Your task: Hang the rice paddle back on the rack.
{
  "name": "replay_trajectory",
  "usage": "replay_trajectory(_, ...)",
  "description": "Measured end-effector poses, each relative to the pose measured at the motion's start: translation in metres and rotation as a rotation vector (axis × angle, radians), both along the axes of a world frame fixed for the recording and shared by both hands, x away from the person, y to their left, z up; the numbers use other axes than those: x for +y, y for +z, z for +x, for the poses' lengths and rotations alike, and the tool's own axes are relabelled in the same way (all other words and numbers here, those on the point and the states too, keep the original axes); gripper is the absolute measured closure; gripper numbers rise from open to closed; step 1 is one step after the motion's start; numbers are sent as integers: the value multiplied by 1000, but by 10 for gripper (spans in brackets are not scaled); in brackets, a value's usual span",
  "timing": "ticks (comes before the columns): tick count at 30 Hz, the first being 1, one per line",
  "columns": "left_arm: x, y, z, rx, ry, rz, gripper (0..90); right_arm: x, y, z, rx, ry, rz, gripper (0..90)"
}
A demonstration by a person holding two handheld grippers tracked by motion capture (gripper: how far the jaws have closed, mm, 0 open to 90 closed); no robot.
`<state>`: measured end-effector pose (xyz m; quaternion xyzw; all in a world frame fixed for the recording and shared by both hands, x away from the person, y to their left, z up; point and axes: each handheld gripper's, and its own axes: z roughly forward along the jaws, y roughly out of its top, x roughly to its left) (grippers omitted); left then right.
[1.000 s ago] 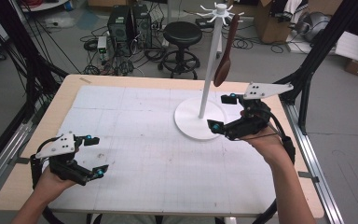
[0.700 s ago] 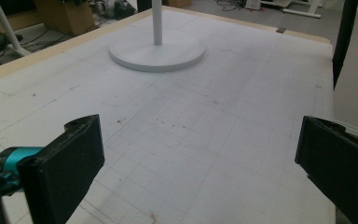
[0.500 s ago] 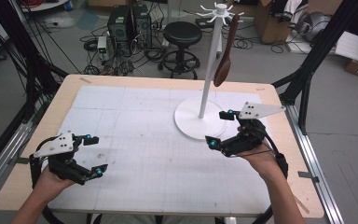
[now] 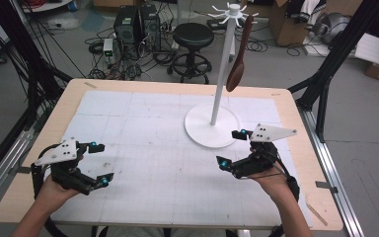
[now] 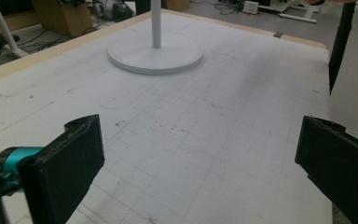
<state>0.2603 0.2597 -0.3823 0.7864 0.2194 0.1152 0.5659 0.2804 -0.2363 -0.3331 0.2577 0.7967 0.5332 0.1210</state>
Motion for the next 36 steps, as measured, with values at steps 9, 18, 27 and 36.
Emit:
replay_trajectory(9,-1,0,0,-1,1,6,17,2,-13,-5,8,15,4,4)
replay_trajectory(18,-1,0,-1,-5,-3,4,17,4,-22,-8,13,27,0,4)
replay_trajectory(27,0,0,0,-7,-8,-3,17,8,-29,-12,9,21,-8,4)
replay_trajectory(36,-1,0,-1,-12,-8,-8,17,5,-35,-17,19,25,-8,4)
